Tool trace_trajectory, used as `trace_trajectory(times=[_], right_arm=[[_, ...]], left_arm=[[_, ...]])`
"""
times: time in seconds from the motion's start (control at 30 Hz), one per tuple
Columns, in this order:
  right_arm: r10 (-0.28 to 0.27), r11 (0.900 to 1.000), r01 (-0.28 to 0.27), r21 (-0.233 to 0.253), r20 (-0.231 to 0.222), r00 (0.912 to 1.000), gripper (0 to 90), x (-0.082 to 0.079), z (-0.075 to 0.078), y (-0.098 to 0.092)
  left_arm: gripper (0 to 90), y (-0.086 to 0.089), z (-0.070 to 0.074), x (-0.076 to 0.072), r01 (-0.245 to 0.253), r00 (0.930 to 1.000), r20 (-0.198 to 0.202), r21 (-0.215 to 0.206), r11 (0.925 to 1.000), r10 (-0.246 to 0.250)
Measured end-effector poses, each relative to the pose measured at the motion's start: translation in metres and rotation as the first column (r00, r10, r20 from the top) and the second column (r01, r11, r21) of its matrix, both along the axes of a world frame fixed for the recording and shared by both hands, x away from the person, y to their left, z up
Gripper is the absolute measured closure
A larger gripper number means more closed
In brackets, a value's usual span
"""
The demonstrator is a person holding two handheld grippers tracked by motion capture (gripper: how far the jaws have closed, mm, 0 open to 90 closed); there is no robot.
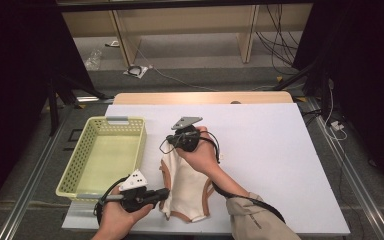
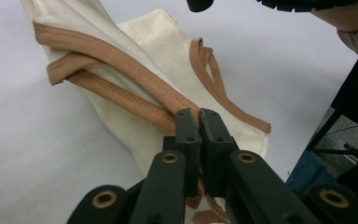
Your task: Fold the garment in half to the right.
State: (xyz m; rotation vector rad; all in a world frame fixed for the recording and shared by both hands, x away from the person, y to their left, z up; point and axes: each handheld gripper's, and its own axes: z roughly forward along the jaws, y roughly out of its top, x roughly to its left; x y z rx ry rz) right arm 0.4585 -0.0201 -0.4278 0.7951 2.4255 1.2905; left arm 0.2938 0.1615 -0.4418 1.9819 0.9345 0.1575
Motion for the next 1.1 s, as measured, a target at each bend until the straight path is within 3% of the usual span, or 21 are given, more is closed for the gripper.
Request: trace_trajectory(times=[1.1], right_arm=[[-0.014,0.999,0.015,0.029,-0.02,0.9997,89.4,0.0,-0.008,-0.018]], left_arm=[[86.6,-0.007,-0.002,0.0,0.012,0.9999,0.001,0.011,0.9999,-0.012]])
